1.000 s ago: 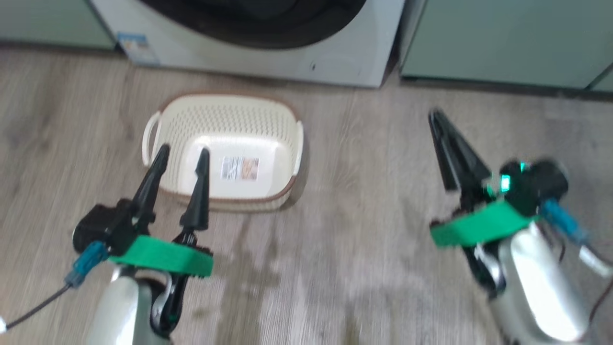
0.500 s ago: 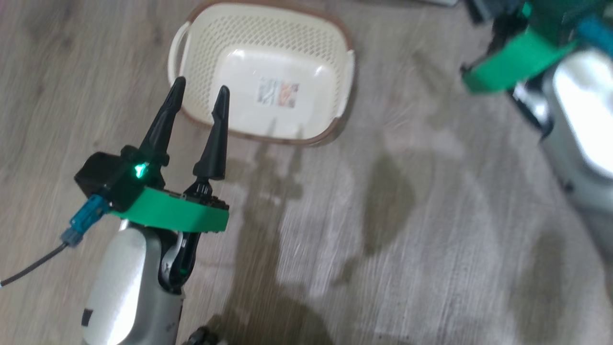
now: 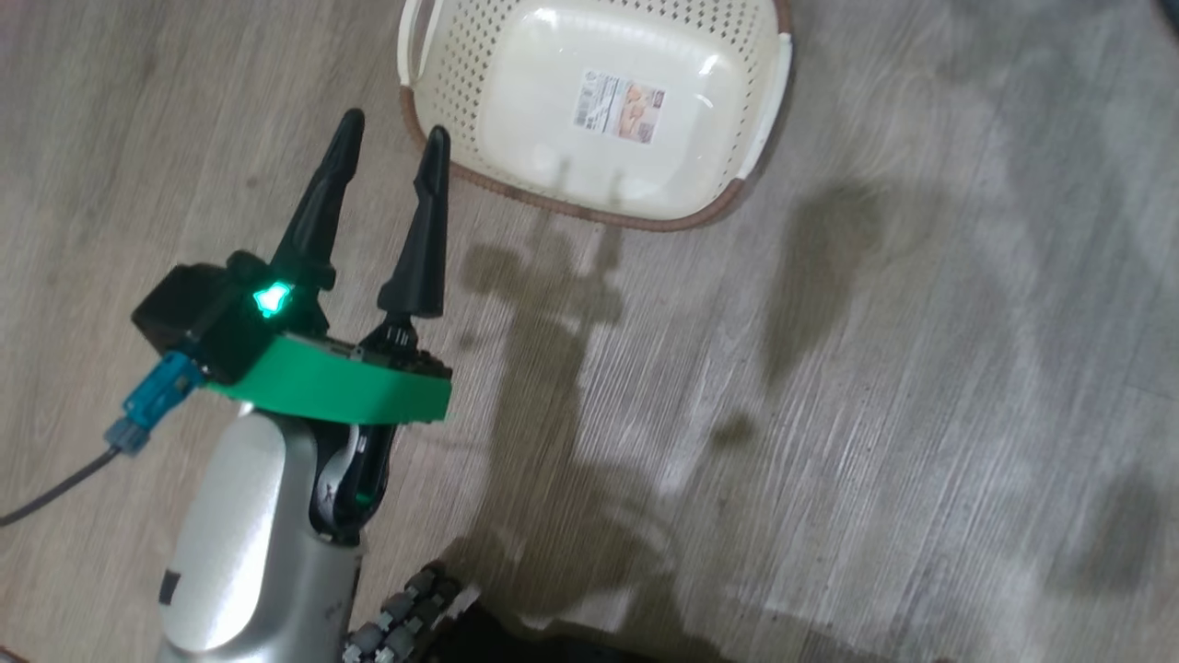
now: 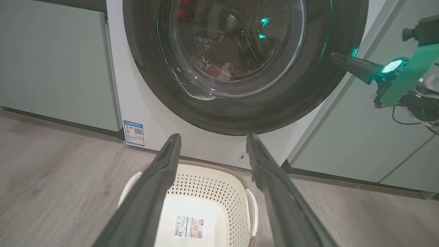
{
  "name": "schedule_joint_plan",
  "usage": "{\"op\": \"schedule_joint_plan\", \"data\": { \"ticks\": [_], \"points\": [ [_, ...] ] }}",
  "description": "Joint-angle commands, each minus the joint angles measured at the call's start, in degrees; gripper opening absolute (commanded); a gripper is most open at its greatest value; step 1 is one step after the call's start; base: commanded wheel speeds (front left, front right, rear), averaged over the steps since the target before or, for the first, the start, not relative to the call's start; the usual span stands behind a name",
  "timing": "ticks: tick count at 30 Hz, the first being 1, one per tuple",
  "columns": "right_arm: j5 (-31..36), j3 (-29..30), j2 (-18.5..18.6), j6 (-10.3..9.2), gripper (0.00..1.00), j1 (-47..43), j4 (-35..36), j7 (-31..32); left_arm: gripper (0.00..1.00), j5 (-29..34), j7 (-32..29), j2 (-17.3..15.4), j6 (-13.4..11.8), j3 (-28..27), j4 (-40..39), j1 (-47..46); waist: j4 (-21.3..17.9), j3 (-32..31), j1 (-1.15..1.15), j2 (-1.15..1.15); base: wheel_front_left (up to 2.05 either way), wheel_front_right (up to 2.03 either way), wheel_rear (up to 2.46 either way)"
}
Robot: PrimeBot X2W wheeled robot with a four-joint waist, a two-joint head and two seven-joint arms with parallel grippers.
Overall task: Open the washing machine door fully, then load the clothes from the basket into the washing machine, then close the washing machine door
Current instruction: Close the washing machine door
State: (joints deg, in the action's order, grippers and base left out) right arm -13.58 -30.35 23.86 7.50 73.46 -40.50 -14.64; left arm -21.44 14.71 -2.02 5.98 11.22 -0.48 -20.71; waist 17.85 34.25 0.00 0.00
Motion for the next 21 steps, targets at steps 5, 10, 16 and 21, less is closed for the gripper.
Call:
{"op": "schedule_joint_plan", "data": {
  "ticks": [5, 10, 16, 21],
  "points": [
    [1.4, 1.1, -0.2, -0.01, 0.00, 4.8, -3.8, -0.3, 1.00, -1.2, 0.3, -0.9, -0.7, -1.1, -2.1, -0.9, 1.1, 0.9, 0.00, 0.00, 0.00, 0.00, 0.00],
    [3.8, 2.5, -0.5, -0.01, 0.00, 8.4, -8.5, -0.3, 1.00, -1.9, 0.3, -0.9, -0.9, -0.3, -2.0, -0.9, 1.9, 1.5, 0.00, 0.00, 0.00, 0.00, 0.00],
    [6.5, 6.1, -0.3, -0.01, 0.00, 12.8, -13.6, -0.4, 1.00, -2.5, 0.3, -0.9, -1.1, 0.0, -2.2, -1.1, 2.8, 2.5, 0.00, 0.00, 0.00, 0.00, 0.00],
    [11.2, 13.1, -0.1, -0.01, 0.00, 16.3, -14.3, -0.4, 1.00, -3.0, 0.3, -0.9, -1.3, 0.1, -2.1, -1.5, 3.4, 3.3, 0.00, 0.00, 0.00, 0.00, 0.00]
  ]
}}
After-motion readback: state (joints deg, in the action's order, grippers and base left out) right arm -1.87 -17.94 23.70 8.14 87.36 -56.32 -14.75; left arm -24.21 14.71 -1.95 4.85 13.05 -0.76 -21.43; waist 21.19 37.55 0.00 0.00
